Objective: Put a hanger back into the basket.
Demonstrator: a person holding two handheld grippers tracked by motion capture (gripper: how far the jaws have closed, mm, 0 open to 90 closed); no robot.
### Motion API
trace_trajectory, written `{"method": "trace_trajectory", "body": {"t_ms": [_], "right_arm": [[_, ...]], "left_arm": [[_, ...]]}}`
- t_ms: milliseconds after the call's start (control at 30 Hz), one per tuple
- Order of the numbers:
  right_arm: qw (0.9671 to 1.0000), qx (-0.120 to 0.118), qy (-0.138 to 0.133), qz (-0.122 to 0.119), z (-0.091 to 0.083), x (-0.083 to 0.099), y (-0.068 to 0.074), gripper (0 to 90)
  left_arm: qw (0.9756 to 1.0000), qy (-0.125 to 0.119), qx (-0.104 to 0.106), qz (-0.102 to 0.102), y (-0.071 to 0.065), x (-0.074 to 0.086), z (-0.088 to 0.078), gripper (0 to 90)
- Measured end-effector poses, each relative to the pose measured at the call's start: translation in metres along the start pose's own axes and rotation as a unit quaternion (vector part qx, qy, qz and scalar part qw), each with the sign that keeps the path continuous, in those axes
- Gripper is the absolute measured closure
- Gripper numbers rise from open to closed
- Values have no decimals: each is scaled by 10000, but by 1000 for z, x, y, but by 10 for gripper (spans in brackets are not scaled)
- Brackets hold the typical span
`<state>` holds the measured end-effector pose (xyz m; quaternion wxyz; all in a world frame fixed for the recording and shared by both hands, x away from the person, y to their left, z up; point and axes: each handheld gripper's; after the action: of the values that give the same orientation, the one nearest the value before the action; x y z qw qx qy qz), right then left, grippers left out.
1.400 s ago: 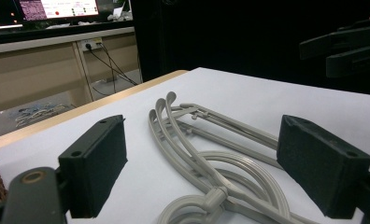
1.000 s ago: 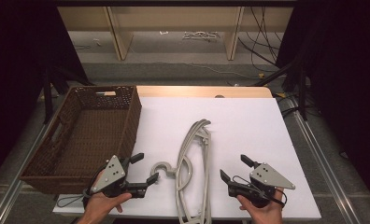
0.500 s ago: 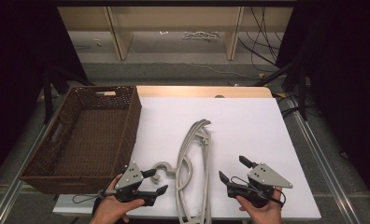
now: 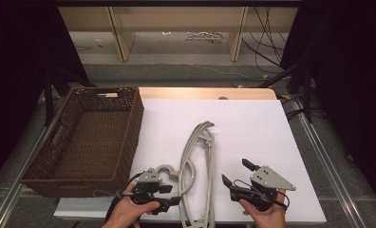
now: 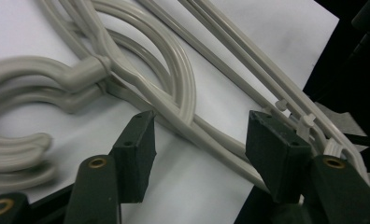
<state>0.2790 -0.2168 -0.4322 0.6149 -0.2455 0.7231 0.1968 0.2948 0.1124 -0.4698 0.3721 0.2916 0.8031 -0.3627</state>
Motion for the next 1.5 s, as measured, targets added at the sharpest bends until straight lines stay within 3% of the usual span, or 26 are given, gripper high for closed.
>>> {"method": "trace_trajectory", "body": {"t_ms": [133,233,333,467,733,767,800,900,1300,1467,1500], "right_arm": [[10000,11,87,-35,-1,-1,0,180],[10000,25,77,-44,-1,0,0,181],[9999,-3,96,-68,0,0,0,184],[9999,6,123,-67,0,0,0,185],[9998,11,140,-128,1,1,0,194],[9998,10,133,-132,1,1,0,195],[9998,-14,179,-54,1,1,1,196],[9998,-9,161,-117,1,1,0,196],[9997,-34,213,-73,1,0,1,201],[9998,-4,159,-151,1,0,-1,203],[9997,-28,217,-75,1,0,0,203]], "left_arm": [[9995,124,106,-283,4,0,12,450],[9991,178,59,-377,7,-1,17,455],[9976,210,131,-646,11,-3,21,463],[9968,266,77,-746,16,-3,25,471],[9925,392,71,-1157,23,-5,34,482],[9916,387,95,-1227,25,-5,34,493],[9892,344,149,-1420,26,-5,35,506],[9900,253,140,-1380,31,-6,35,528],[9862,252,336,-1599,38,-4,34,619],[9829,141,391,-1792,39,-2,32,649],[9781,127,380,-2045,37,-1,32,655]]}}
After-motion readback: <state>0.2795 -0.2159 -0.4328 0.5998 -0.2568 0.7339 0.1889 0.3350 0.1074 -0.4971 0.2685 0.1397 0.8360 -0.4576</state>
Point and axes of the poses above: each handheld gripper's, and its own axes: z roughly forward along the jaws, x roughly out of its underside, y roughly to its left, and after that the axes turned 10 degrees about -y, right-handed
